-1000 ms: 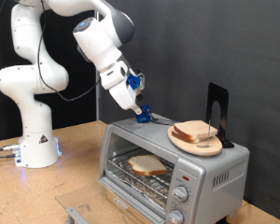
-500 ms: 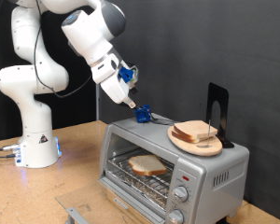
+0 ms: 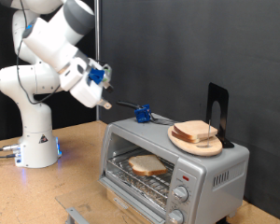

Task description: Make a piece of toast with the oven

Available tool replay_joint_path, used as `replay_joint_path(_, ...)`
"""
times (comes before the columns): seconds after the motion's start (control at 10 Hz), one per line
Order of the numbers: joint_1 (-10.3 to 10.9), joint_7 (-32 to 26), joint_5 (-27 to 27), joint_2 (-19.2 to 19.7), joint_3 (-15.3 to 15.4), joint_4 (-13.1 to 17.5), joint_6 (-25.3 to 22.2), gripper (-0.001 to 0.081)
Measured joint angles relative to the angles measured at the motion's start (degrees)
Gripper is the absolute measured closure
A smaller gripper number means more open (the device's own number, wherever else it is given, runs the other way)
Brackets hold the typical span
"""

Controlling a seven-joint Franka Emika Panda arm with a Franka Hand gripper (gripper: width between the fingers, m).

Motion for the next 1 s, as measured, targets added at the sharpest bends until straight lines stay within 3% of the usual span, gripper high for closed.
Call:
replay_joint_path(0.4, -6.5, -2.7, -10.2, -1.4, -7.1, -0.8, -3.9, -0.0003)
replay_joint_path(0.5, -7.8, -2.9, -12.0, -1.3, -8.1, -0.7, -5.6, -0.0003)
replay_joint_path(0.6, -7.6, -2.9, -11.7, -1.3, -7.9, -0.7, -5.5, -0.0003)
replay_joint_path(1.0, -9.6, 19.3, -11.3, 2.7, -10.1, 0.3, -15.1, -0.0003)
